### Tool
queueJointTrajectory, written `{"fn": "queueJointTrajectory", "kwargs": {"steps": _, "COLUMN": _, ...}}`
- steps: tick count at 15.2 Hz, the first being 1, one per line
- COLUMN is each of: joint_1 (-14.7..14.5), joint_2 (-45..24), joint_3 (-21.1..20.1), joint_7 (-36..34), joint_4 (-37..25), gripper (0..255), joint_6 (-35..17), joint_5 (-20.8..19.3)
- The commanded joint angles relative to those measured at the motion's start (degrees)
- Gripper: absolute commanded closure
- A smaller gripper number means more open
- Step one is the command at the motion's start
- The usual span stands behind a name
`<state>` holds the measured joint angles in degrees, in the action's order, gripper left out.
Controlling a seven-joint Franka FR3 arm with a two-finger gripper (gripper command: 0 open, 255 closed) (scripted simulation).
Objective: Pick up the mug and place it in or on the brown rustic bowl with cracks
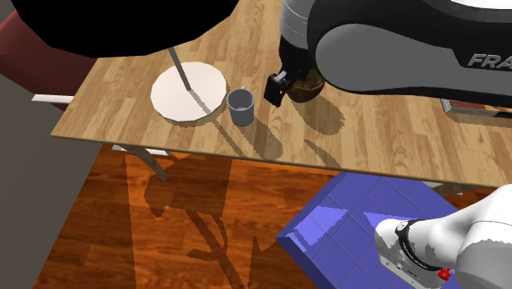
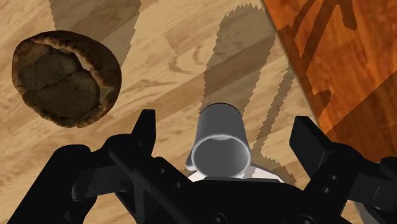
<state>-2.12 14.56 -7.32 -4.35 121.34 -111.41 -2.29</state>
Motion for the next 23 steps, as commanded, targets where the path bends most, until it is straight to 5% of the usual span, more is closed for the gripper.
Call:
{"fn": "queueJointTrajectory", "kwargs": {"steps": 1, "joint_1": -0.16, "joint_2": -4.51, "joint_3": -0.65, "joint_7": -0.83, "joint_4": -2.0, "gripper": 0, "joint_6": -1.74, "joint_5": -0.5}}
{"fn": "queueJointTrajectory", "kwargs": {"steps": 15, "joint_1": -3.25, "joint_2": -36.65, "joint_3": -2.54, "joint_7": -5.56, "joint_4": -26.47, "gripper": 0, "joint_6": -3.82, "joint_5": -5.89}}
{"fn": "queueJointTrajectory", "kwargs": {"steps": 23, "joint_1": -3.35, "joint_2": -38.79, "joint_3": -2.01, "joint_7": -5.92, "joint_4": -23.62, "gripper": 0, "joint_6": -8.78, "joint_5": -6.43}}
